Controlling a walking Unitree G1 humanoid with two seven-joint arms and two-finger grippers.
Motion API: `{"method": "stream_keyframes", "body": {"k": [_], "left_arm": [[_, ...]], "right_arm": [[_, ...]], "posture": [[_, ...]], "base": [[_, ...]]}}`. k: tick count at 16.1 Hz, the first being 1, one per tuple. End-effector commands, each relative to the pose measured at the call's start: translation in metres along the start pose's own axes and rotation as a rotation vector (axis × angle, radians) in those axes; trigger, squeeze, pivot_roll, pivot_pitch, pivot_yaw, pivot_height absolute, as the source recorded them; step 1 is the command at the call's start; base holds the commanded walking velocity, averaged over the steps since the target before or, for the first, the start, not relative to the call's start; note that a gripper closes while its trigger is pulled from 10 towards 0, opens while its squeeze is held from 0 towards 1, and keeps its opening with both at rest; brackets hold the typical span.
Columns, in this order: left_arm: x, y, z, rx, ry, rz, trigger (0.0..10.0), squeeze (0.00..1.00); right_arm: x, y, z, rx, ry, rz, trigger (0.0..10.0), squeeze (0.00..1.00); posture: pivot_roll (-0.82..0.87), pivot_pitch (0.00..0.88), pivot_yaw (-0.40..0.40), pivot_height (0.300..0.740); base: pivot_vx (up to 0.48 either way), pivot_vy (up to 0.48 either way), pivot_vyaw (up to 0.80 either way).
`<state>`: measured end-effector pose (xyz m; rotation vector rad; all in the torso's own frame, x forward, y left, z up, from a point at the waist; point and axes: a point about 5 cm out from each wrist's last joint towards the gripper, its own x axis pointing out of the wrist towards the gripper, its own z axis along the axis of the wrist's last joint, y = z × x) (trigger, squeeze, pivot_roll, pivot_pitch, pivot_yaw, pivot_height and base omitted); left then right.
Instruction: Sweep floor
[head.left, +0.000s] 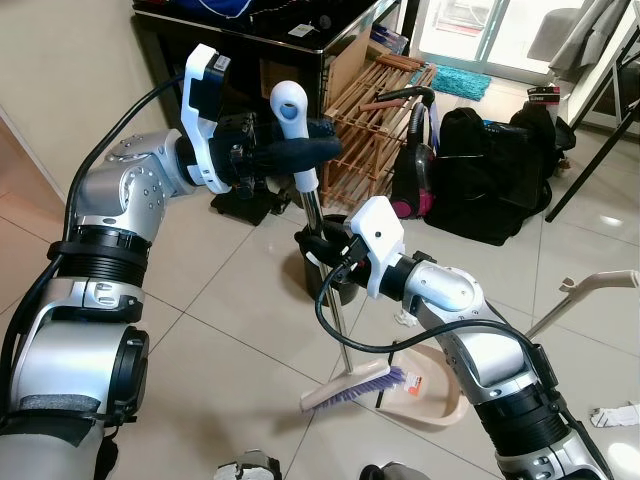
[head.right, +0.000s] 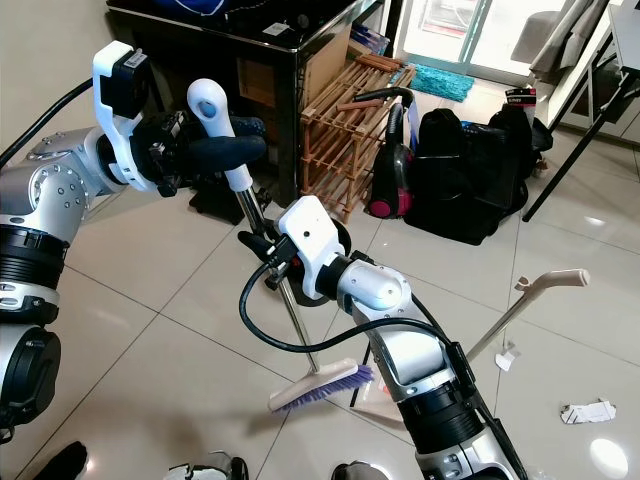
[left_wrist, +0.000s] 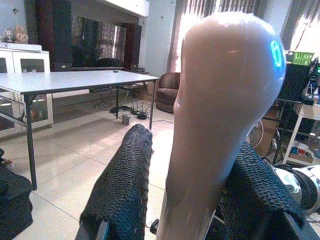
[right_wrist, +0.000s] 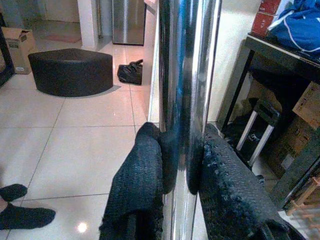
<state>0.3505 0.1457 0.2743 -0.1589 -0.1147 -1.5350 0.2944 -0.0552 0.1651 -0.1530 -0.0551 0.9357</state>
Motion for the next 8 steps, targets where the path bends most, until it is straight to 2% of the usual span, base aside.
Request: {"method": "stream_keyframes", "body": {"k": [1,8], "left_arm": [[0.0045,0.0007,0.0091,0.033,0.018,-0.01,10.0,0.0],[0.0045,0.0007,0.0091,0.033,0.018,-0.01,10.0,0.0]], "right_arm": [[0.0006,0.0028,0.0044,-0.025,-0.026,0.021,0.0,0.0],[0.0006,0.0028,0.0044,-0.025,-0.026,0.021,0.0,0.0]], "posture": [[-0.01,0.043,0.028,0.74],[-0.01,0.043,0.028,0.74]], "base": [[0.0,0.0,0.0],[0.0,0.0,0.0]]}}
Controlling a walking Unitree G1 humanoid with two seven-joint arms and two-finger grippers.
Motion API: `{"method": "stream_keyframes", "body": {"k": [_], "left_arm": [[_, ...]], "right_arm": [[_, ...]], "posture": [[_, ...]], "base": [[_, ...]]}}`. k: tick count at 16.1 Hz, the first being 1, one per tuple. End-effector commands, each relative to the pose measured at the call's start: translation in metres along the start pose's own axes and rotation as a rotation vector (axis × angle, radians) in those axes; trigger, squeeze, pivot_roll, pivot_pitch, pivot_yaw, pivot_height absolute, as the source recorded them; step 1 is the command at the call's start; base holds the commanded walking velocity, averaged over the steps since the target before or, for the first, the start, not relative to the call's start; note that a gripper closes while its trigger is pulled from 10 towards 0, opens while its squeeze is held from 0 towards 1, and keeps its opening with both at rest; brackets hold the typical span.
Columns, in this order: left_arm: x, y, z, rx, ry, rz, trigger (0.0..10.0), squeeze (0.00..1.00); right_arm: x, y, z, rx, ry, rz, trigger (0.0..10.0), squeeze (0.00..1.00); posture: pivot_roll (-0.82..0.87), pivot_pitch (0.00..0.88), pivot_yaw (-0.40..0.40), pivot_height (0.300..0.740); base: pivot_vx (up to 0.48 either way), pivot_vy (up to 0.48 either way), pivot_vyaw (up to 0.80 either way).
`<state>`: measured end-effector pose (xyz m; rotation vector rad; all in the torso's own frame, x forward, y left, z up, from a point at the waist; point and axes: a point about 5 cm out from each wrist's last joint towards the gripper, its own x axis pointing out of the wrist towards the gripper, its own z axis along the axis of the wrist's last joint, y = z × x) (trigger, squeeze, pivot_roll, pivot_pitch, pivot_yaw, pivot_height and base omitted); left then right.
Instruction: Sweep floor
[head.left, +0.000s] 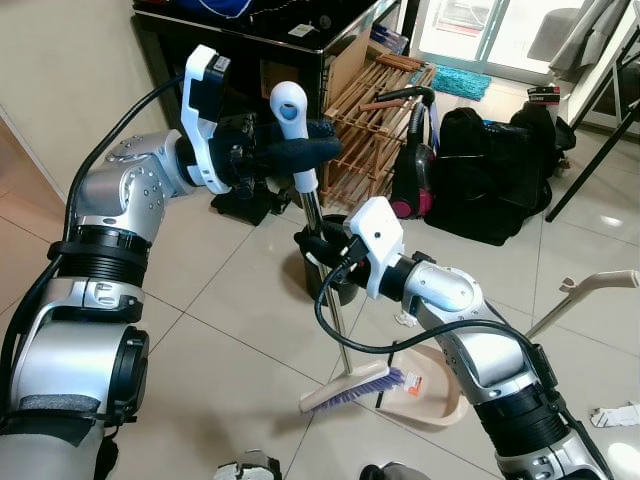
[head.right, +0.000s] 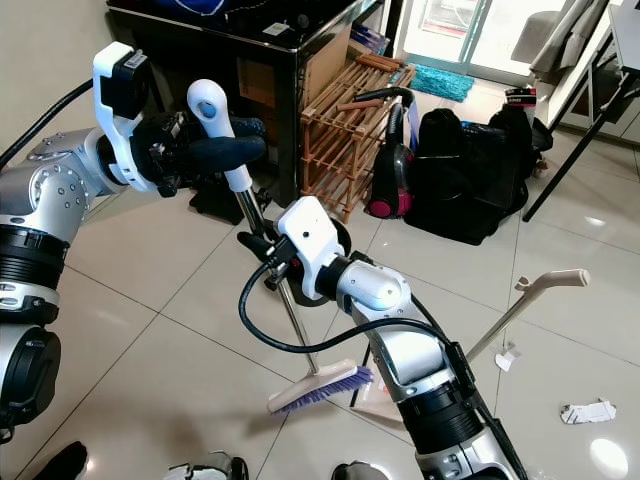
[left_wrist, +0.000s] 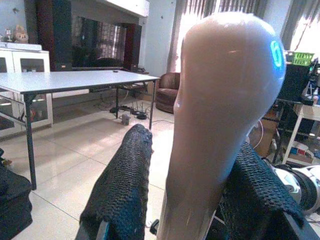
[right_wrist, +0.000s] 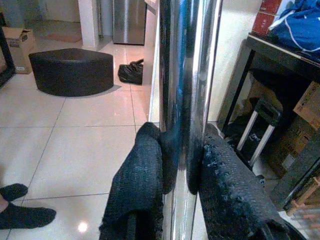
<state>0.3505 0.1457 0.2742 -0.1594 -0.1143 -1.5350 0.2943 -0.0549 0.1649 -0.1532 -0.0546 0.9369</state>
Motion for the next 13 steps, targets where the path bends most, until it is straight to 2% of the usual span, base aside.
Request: {"method": "stream_keyframes", "body": {"k": [1,4,5,7,13], "left_arm": [[0.0046,0.0006,0.0092,0.034,0.018,-0.01,10.0,0.0],[0.0046,0.001,0.0091,0.034,0.019,-0.013,10.0,0.0],[0.0045,0.0002,0.0086,0.038,0.005,-0.009,0.0,0.0],[0.004,-0.001,0.008,0.043,-0.023,0.002,0.0,0.0],[0.0032,-0.0006,0.0076,0.035,-0.025,0.002,0.0,0.0]], "right_arm": [[0.0005,0.0025,0.0045,-0.025,-0.027,0.02,0.0,0.0],[0.0005,0.0027,0.004,-0.029,-0.025,0.021,0.0,0.0],[0.0001,0.0008,0.0048,-0.02,-0.031,0.01,0.0,0.0],[-0.0005,-0.0021,0.006,-0.004,-0.041,-0.004,0.0,0.0],[-0.0002,-0.0021,0.0058,-0.003,-0.041,-0.004,0.0,0.0]], "posture": [[-0.01,0.043,0.028,0.74],[-0.01,0.043,0.028,0.74],[-0.01,0.045,0.021,0.74],[-0.01,0.046,0.021,0.74],[-0.01,0.047,0.021,0.74]], "base": [[0.0,0.0,0.0],[0.0,0.0,0.0],[0.0,0.0,0.0],[0.0,0.0,0.0],[0.0,0.0,0.0]]}}
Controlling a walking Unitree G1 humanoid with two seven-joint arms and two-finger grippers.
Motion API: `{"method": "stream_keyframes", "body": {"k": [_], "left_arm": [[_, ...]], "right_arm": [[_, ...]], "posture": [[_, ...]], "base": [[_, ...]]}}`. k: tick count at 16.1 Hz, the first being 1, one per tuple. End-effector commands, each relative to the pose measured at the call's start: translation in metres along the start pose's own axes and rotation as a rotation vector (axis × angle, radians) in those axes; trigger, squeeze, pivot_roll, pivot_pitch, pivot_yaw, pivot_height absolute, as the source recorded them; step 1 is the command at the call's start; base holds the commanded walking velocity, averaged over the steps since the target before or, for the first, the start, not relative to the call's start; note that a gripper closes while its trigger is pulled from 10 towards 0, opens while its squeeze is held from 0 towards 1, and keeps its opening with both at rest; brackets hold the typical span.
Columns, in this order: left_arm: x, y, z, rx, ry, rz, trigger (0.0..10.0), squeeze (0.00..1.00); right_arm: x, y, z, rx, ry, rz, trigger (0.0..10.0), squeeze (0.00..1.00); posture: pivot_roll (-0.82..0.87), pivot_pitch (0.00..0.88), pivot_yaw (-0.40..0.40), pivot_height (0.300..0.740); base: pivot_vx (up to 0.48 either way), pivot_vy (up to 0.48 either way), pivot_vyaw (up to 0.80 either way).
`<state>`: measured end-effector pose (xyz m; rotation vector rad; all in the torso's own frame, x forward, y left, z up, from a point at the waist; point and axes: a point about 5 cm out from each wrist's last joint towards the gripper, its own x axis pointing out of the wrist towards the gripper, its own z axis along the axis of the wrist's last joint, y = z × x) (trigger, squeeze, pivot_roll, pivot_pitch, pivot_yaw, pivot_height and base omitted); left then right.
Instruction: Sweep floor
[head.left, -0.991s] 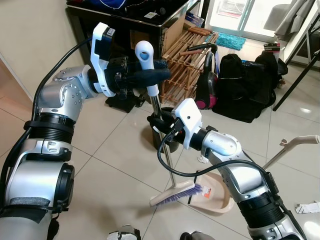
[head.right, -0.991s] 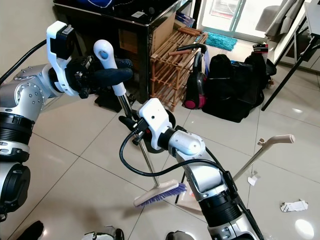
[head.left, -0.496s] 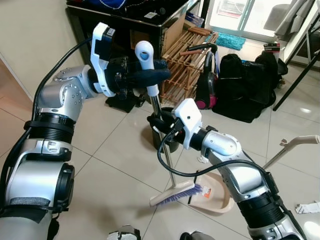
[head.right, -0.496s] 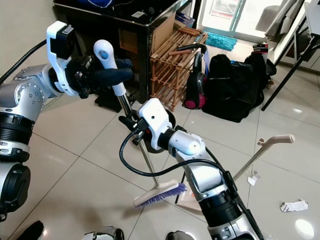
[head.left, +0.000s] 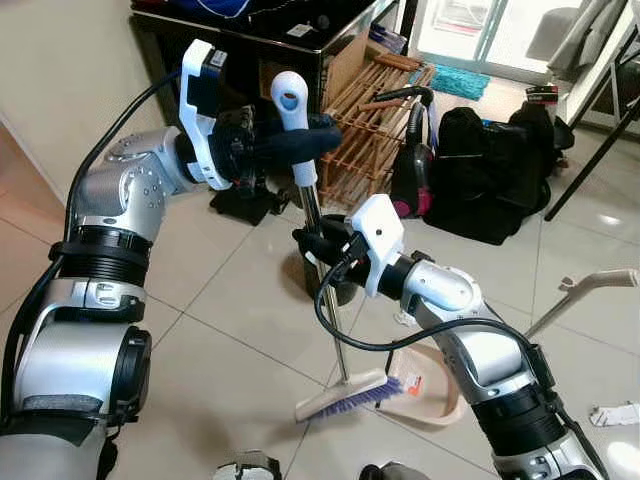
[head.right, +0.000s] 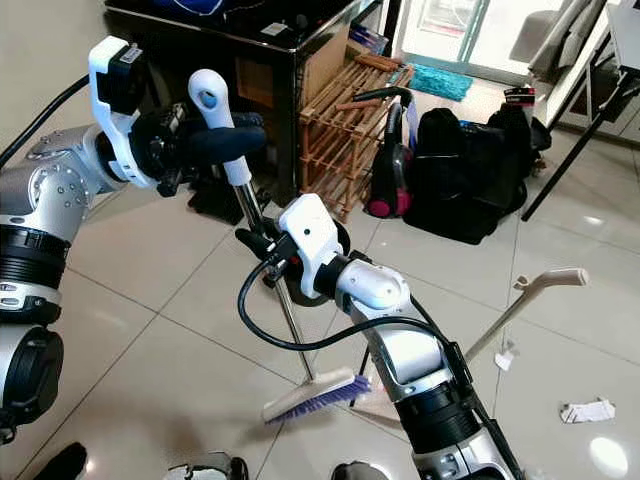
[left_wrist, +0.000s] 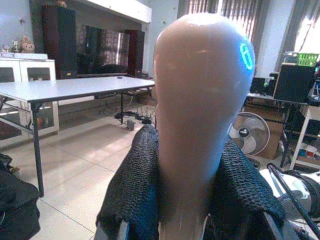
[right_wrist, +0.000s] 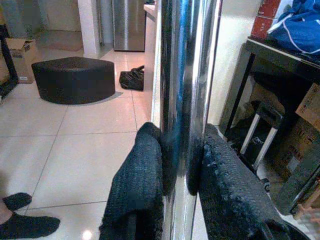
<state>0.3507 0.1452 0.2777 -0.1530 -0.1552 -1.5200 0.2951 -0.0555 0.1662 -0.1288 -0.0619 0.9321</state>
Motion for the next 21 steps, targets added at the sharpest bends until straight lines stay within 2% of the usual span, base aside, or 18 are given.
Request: {"method": "stream_keyframes", "body": {"k": [1,6,7,8,10,11,12,14,16,19,21], "left_arm": [[0.002,-0.001,0.004,0.004,-0.002,-0.009,0.0,0.0],[0.001,0.0,0.004,0.009,-0.002,-0.003,0.0,0.0],[0.001,0.0,0.004,0.012,-0.003,-0.002,0.0,0.0],[0.001,0.0,0.004,0.019,-0.003,-0.002,0.0,0.0],[0.001,0.0,0.004,0.027,0.002,0.002,0.0,0.0],[0.001,0.0,0.003,0.032,0.002,0.005,0.0,0.0],[0.001,0.0,0.003,0.036,0.003,0.009,0.0,0.0],[0.001,0.001,0.002,0.052,0.017,0.019,0.0,0.0],[0.0,0.003,-0.005,0.068,0.038,0.049,0.0,0.0],[0.0,0.005,-0.008,0.092,0.041,0.079,0.0,0.0],[-0.001,0.009,-0.011,0.143,0.057,0.15,0.0,0.0]], "right_arm": [[0.0,-0.001,0.005,-0.021,-0.025,0.003,0.0,0.0],[0.0,-0.001,0.004,-0.022,-0.025,-0.004,0.0,0.0],[0.0,-0.001,0.004,-0.026,-0.022,-0.012,0.8,0.0],[0.0,-0.002,0.003,-0.019,-0.024,-0.028,10.0,0.0],[0.0,-0.003,0.004,-0.008,-0.03,-0.034,10.0,0.0],[0.0,-0.003,0.004,-0.006,-0.032,-0.035,10.0,0.15],[0.0,-0.004,0.004,-0.003,-0.035,-0.037,10.0,1.0],[0.0,-0.004,0.006,0.024,-0.052,-0.04,10.0,1.0],[0.0,-0.003,0.012,0.083,-0.114,-0.05,10.0,1.0],[-0.001,-0.002,0.013,0.088,-0.119,-0.035,10.0,1.0],[-0.003,0.002,0.01,0.08,-0.107,-0.013,10.0,1.0]], "posture": [[-0.01,0.047,0.022,0.74],[-0.01,0.046,0.022,0.74],[-0.01,0.045,0.022,0.74],[-0.01,0.045,0.021,0.74],[-0.01,0.042,0.021,0.74],[-0.01,0.041,0.02,0.74],[-0.01,0.041,0.02,0.74],[-0.01,0.037,0.021,0.74],[-0.01,0.034,0.021,0.74],[-0.02,0.034,0.023,0.74],[-0.01,0.038,0.023,0.74]], "base": [[0.0,0.0,0.0],[0.0,0.0,0.0],[0.0,0.0,0.0],[0.0,0.0,0.0],[0.0,0.0,0.0],[0.0,0.0,0.0],[0.0,0.0,0.0],[0.0,0.0,0.0],[0.0,0.0,0.0],[0.0,0.0,0.0],[0.0,0.0,0.0]]}}
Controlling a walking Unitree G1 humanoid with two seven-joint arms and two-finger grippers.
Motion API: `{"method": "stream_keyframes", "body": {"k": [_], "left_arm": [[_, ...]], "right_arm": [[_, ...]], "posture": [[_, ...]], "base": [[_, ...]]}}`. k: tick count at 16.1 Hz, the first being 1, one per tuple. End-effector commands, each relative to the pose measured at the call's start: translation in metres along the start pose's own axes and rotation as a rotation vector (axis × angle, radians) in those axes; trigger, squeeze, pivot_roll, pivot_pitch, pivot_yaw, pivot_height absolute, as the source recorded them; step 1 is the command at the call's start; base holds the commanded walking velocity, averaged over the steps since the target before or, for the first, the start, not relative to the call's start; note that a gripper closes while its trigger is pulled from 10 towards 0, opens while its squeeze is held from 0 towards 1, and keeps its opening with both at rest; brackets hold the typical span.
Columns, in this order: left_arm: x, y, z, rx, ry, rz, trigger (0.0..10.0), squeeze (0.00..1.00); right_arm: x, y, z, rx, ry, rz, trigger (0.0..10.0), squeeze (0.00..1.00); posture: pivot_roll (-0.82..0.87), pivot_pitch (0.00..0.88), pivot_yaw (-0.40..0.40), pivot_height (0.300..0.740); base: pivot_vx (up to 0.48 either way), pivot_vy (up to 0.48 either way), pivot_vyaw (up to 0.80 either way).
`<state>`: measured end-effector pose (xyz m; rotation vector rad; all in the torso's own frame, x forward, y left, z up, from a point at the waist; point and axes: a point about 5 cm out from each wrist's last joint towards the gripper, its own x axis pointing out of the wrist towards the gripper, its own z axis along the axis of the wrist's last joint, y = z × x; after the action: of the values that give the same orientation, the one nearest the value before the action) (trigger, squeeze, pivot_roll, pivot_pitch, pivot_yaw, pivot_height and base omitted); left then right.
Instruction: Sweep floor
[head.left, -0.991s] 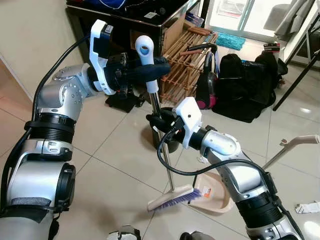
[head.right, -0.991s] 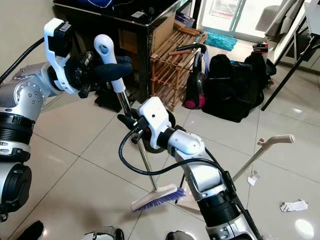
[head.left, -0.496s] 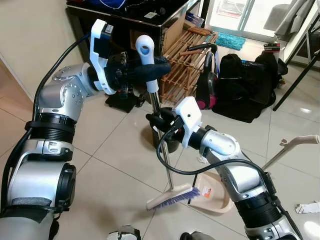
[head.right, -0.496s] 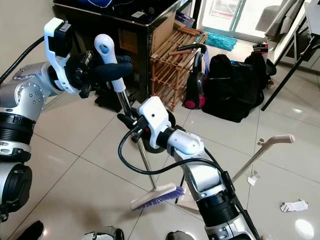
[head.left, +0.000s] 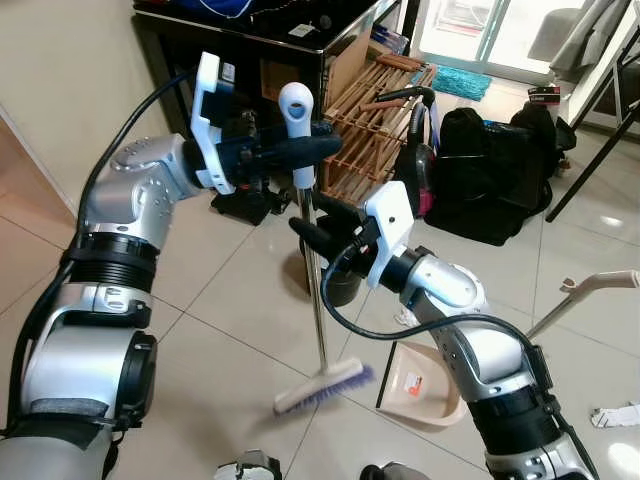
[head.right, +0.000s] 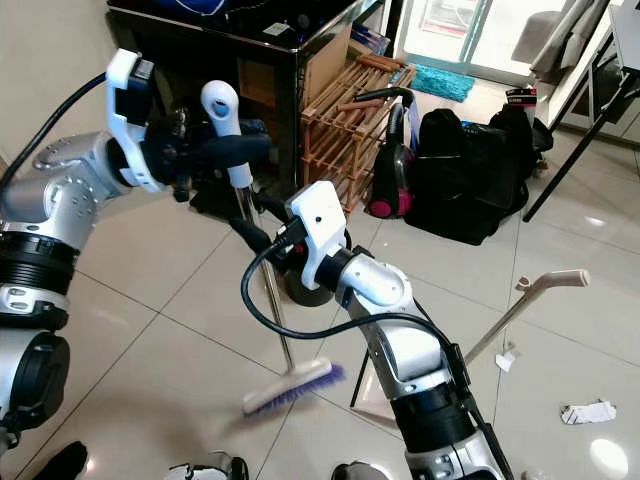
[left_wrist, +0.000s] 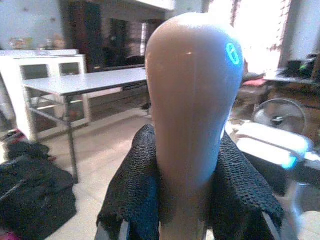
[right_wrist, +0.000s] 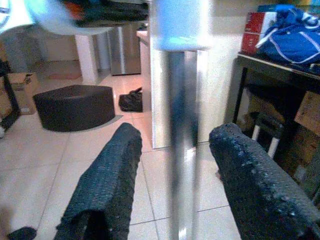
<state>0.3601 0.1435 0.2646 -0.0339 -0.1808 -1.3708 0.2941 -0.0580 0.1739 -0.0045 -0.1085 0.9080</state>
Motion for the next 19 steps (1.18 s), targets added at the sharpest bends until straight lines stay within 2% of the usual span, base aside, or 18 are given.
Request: {"method": "stream_keyframes", "body": {"k": [1,2,3,4,5,6,7,10,11,12,15,17,18,19], "left_arm": [[-0.002,0.005,-0.002,0.061,0.025,0.088,0.0,0.0],[-0.005,0.008,-0.006,0.081,0.048,0.131,0.0,0.0],[-0.005,0.008,-0.006,0.081,0.048,0.131,0.0,0.0],[-0.013,0.011,-0.014,0.101,0.105,0.207,0.0,0.0],[-0.024,0.013,-0.025,0.124,0.191,0.289,0.0,0.0],[-0.029,0.014,-0.029,0.136,0.236,0.328,0.0,0.0],[-0.041,0.013,-0.042,0.142,0.331,0.386,0.0,0.0],[-0.058,0.005,-0.07,0.042,0.422,0.519,0.0,0.0],[-0.064,0.0,-0.082,0.008,0.445,0.572,5.6,0.0],[-0.071,-0.005,-0.093,-0.028,0.454,0.642,10.0,0.0],[-0.083,-0.015,-0.111,-0.098,0.456,0.763,10.0,0.0],[-0.099,-0.034,-0.14,-0.15,0.498,0.912,10.0,0.0],[-0.102,-0.039,-0.147,-0.145,0.524,0.94,10.0,0.0],[-0.11,-0.055,-0.172,-0.183,0.606,0.978,10.0,0.0]], "right_arm": [[-0.005,0.008,-0.002,-0.003,0.016,0.055,10.0,1.0],[-0.011,0.012,-0.007,-0.011,0.048,0.086,10.0,0.74],[-0.011,0.012,-0.007,-0.011,0.048,0.086,10.0,0.74],[-0.023,0.012,-0.015,-0.002,0.081,0.072,10.0,0.0],[-0.039,0.006,-0.023,0.0,0.119,0.011,10.0,0.0],[-0.045,0.001,-0.026,0.002,0.136,-0.034,10.0,0.0],[-0.059,-0.014,-0.031,-0.001,0.164,-0.173,10.0,0.0],[-0.076,-0.033,-0.035,0.004,0.149,-0.403,10.0,0.0],[-0.08,-0.038,-0.038,0.002,0.144,-0.487,10.0,0.0],[-0.084,-0.042,-0.042,0.03,0.139,-0.567,10.0,0.0],[-0.097,-0.05,-0.052,0.053,0.169,-0.711,10.0,0.0],[-0.12,-0.058,-0.075,0.101,0.236,-0.928,10.0,0.0],[-0.124,-0.058,-0.081,0.111,0.258,-0.957,10.0,0.0],[-0.132,-0.051,-0.108,0.168,0.39,-0.966,10.0,0.0]], "posture": [[-0.01,0.042,0.02,0.74],[-0.01,0.044,0.018,0.74],[-0.01,0.044,0.018,0.74],[-0.01,0.051,0.013,0.74],[-0.01,0.053,0.011,0.74],[-0.01,0.056,0.011,0.74],[-0.01,0.059,0.012,0.74],[0.0,0.066,0.01,0.74],[0.0,0.068,0.008,0.74],[0.0,0.071,0.005,0.74],[0.0,0.074,0.001,0.74],[0.0,0.078,-0.004,0.74],[-0.01,0.08,-0.005,0.74],[-0.01,0.083,-0.003,0.74]], "base": [[0.0,0.0,0.0],[0.0,0.0,0.0],[0.0,0.0,0.0],[0.0,0.0,0.0],[0.0,0.0,0.0],[0.0,0.0,0.0],[0.0,0.0,0.0],[0.0,0.0,0.0],[0.0,0.0,0.0],[0.0,0.0,0.0],[0.0,0.0,0.0],[0.0,0.0,0.0],[0.0,0.0,0.0],[0.0,0.0,0.0]]}}
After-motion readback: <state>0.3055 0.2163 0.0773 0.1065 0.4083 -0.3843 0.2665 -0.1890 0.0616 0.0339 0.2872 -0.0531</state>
